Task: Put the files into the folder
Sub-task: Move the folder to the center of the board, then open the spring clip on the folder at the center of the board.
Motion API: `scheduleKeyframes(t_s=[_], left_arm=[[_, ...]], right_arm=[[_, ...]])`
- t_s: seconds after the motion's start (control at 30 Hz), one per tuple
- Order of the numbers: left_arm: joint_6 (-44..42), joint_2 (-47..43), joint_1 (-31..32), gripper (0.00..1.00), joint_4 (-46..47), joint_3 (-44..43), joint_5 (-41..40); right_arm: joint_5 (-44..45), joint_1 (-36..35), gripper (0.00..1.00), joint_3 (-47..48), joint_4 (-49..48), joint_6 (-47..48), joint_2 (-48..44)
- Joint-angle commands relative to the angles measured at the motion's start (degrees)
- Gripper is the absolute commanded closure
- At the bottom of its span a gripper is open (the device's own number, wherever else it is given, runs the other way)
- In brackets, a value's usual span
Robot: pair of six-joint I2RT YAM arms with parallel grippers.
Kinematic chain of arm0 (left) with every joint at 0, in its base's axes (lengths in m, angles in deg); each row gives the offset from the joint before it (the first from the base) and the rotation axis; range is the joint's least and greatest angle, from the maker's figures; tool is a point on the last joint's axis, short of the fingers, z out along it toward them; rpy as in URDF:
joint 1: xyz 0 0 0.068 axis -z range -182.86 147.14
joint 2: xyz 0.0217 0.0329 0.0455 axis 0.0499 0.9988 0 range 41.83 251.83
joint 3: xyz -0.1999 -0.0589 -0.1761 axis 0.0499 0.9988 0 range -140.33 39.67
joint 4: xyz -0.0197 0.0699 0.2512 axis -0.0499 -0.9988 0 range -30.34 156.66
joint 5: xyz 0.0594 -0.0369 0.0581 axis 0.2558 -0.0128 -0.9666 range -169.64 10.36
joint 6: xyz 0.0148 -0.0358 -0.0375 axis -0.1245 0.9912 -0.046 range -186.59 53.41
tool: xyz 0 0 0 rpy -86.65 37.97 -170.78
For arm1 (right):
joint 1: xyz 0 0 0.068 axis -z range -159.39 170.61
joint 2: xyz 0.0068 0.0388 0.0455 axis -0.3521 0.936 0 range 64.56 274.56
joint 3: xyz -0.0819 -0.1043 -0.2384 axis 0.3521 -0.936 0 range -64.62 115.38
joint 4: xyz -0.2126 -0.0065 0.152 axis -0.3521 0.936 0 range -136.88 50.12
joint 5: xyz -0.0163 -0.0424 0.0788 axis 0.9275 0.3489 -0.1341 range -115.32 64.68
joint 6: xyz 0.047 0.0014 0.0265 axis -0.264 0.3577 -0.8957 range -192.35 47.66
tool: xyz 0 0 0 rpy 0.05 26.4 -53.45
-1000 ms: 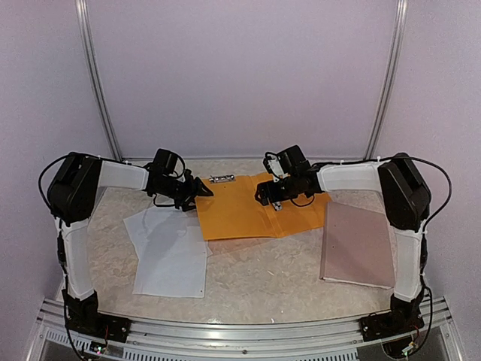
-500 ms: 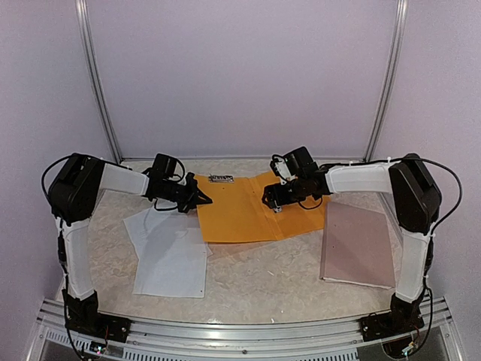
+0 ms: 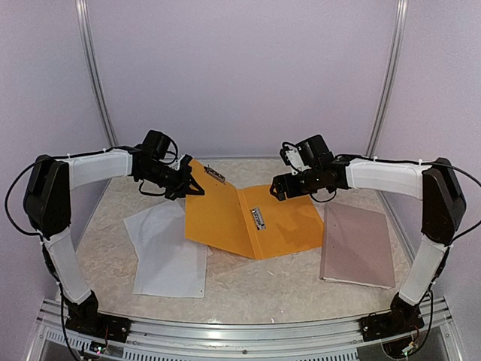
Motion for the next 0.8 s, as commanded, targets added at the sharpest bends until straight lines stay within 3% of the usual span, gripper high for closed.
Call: scheduleKeyframes(t_s=[0.0, 0.27, 0.77], left_arm=[[-4.90, -1.97, 4.24, 1.00, -9.55, 2.33, 1.32], [-4.79, -2.96, 7.67, 1.00, -10.07, 4.17, 2.37], [15.03, -10.76, 13.08, 1.00, 6.94, 22.41, -9.58]], right_arm=[[-0.46, 0.18, 0.13, -2.66, 3.29, 0.70, -1.77], [-1.55, -0.06, 0.13, -4.68, 2.73, 0.97, -2.44], [-5.40, -4.99, 0.14, -0.84, 0.75, 2.61, 4.35]])
